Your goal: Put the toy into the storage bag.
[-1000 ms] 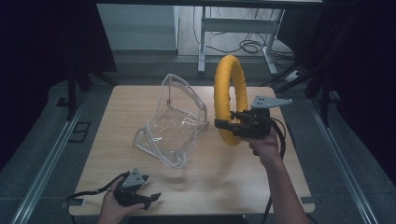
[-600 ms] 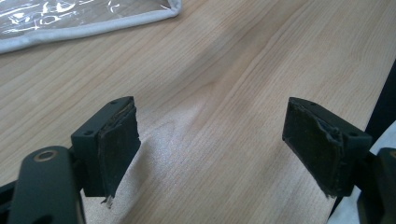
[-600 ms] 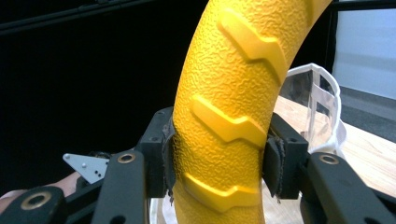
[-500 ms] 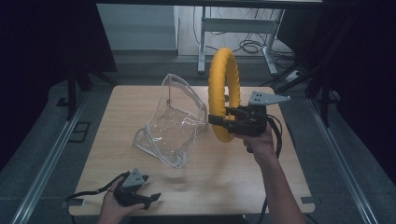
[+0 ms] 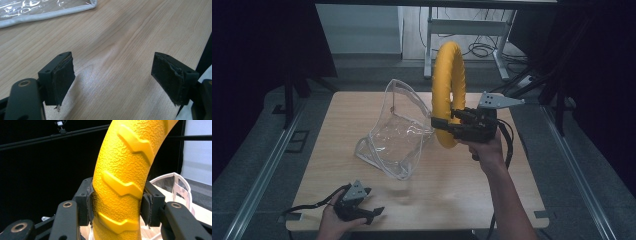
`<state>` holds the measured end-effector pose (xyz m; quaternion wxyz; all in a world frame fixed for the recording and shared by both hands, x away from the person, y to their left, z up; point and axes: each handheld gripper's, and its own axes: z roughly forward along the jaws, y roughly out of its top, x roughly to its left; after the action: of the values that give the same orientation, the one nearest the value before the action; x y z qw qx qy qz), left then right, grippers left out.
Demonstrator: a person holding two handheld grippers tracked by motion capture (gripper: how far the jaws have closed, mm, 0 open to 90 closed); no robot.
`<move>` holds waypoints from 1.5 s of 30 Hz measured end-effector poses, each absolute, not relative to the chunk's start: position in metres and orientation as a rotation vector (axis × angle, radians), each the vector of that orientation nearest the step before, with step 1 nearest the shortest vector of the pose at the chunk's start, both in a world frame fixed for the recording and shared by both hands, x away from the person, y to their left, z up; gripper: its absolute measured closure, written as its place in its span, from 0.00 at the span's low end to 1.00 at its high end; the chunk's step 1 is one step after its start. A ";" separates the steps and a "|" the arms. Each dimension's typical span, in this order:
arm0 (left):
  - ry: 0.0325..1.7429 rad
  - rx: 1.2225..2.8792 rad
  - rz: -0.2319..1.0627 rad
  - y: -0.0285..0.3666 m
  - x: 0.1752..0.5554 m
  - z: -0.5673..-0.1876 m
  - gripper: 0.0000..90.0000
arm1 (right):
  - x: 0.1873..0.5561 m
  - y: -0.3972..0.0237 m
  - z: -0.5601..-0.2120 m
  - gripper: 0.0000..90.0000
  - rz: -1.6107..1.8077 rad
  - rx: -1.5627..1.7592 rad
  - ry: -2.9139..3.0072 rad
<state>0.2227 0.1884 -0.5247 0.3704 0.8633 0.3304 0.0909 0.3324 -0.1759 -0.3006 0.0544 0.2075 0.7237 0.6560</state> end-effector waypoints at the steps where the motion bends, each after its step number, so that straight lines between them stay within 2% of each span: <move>1: 0.848 2.215 0.233 0.188 0.223 -0.525 0.21 | 0.332 -0.176 -0.301 0.57 1.992 0.630 2.198; 45: 0.843 2.216 0.234 0.189 0.222 -0.525 0.21 | 0.328 -0.110 -0.264 0.57 2.126 0.419 2.191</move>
<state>0.2218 0.1887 -0.5247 0.3706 0.8640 0.3285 0.0912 0.3280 -0.1101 -0.2637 0.0298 0.1360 0.7106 0.6896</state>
